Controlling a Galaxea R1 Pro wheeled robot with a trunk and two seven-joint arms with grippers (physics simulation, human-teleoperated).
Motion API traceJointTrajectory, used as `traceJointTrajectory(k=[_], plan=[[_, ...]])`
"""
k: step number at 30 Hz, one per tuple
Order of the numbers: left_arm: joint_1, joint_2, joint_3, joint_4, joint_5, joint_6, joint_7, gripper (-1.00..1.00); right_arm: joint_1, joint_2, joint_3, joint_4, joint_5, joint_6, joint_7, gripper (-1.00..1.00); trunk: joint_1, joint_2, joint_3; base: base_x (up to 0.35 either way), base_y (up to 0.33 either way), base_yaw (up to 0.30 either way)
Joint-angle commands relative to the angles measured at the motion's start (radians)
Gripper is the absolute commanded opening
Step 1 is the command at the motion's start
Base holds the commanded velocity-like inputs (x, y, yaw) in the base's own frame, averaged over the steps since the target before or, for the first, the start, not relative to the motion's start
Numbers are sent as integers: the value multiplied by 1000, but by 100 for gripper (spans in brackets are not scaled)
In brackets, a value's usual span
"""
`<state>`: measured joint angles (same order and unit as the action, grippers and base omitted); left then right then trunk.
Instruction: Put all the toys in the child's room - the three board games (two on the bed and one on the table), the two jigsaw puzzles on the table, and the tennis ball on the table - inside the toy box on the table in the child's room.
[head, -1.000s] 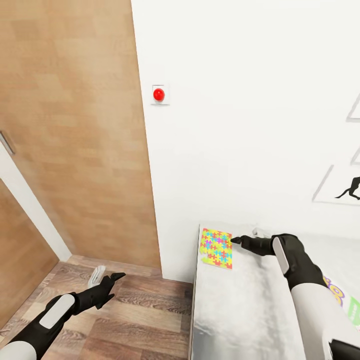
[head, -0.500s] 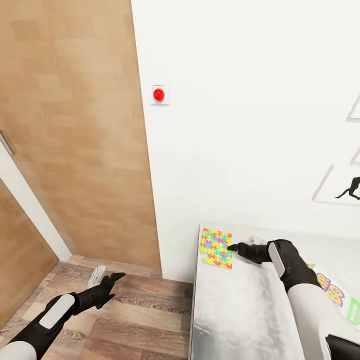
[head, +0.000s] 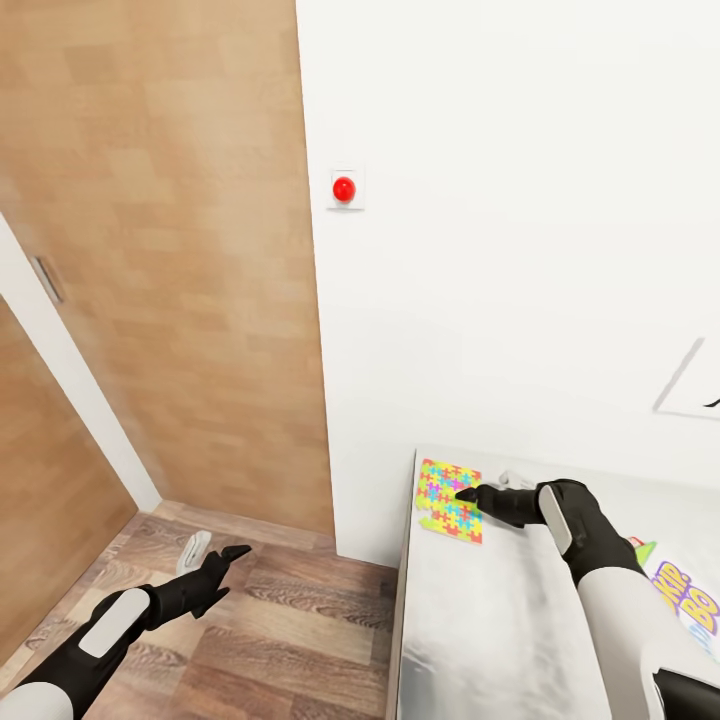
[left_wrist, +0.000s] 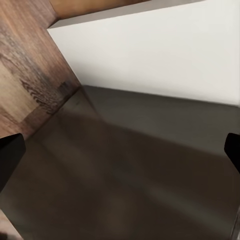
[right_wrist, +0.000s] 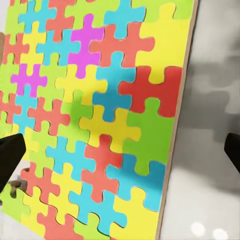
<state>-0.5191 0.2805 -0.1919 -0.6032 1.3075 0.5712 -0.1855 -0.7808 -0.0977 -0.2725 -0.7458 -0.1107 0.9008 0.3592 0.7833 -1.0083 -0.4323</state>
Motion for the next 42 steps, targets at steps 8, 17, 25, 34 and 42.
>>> traceJointTrajectory(k=[8, 17, 25, 34, 42], plan=[[-1, 0, -6, 0, 4, 0, -3, 100, -5, -3, -2, 25, -2, 6, -3, 100, 0, -1, -1, 0, 0, 17], [-2, -3, -7, -1, 9, 1, -5, 100, -12, -3, -2, 25, -2, 6, -3, 100, 0, -1, -1, 0, 0, 142], [-2, -7, -6, -1, 6, 1, -5, 100, -12, -4, -2, 16, -1, 7, -3, 100, 0, -1, -1, 0, 0, 14], [-2, -10, -7, -1, 4, 1, -9, 100, -12, -3, -3, 14, -2, 9, -1, 100, 0, -1, -1, 0, 0, 136], [-3, -11, -9, -1, 0, 0, -12, 100, -12, -11, -5, 13, -1, 8, -1, 100, 0, -1, -1, 0, 0, 12]])
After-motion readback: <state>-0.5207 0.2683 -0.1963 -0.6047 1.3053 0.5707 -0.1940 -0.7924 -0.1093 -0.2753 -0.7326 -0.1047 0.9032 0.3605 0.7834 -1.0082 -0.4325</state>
